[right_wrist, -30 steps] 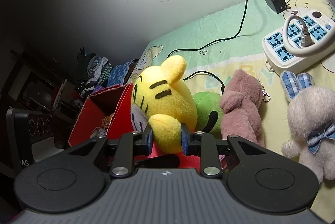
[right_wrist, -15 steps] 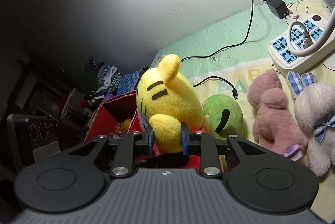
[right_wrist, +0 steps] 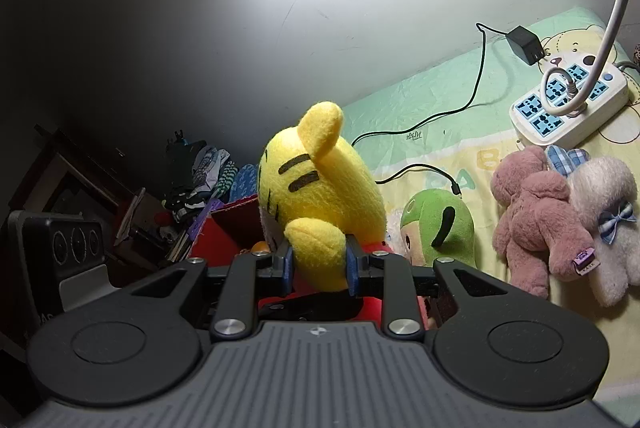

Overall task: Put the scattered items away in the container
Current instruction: 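Lift the tiger plush with the right gripper and carry it toward the red box, then lower the tiger plush into the red box and open the right gripper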

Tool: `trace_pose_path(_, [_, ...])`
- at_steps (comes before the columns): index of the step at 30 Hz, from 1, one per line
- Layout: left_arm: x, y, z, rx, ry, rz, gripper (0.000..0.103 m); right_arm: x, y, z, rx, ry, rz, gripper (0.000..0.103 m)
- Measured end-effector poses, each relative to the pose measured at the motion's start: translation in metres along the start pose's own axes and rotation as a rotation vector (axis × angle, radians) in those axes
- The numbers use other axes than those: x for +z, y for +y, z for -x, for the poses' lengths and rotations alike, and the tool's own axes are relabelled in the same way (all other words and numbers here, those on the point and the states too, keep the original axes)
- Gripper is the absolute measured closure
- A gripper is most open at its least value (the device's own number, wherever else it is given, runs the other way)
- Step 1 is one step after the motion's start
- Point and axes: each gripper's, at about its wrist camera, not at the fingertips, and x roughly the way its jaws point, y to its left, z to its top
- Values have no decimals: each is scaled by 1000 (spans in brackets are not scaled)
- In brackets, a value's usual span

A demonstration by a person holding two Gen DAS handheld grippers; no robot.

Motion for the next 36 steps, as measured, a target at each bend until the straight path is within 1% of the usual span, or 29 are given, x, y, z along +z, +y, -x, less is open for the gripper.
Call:
trace_pose_path(7, [-1,1,16,16,-29,-43,34,-6,12,6,4,-30,-2,76])
trace_pose_path(11, [2,9,26,-11,-43,-64,34,-9,22,7,4,-55,-3,76])
trace_pose_path(14, [8,17,36,-37,-59,-96,34,-11,36,7,-17,-84,4,76])
trace_pose_path(18, [17,33,55,-73,-91,-130,34,-14,56,7,-42,-142,-2,76])
trace_pose_path(22, [23,55,75,-79,-132,-157,34,-13,80,2,-53,-200,7,76])
trace_pose_path(24, [25,68,84,-71,-151,-166,34,-13,94,-5,-53,-226,16,76])
trace_pose_path(29, [27,109,105,-28,-189,-164,34,-12,120,-29,-29,-250,22,76])
trace_pose_path(33, [26,145,117,42,-178,-148,34,-11,141,-63,23,-239,15,76])
trace_pose_path(36, [24,179,124,106,-157,-130,34,-11,149,-93,68,-209,-12,76])
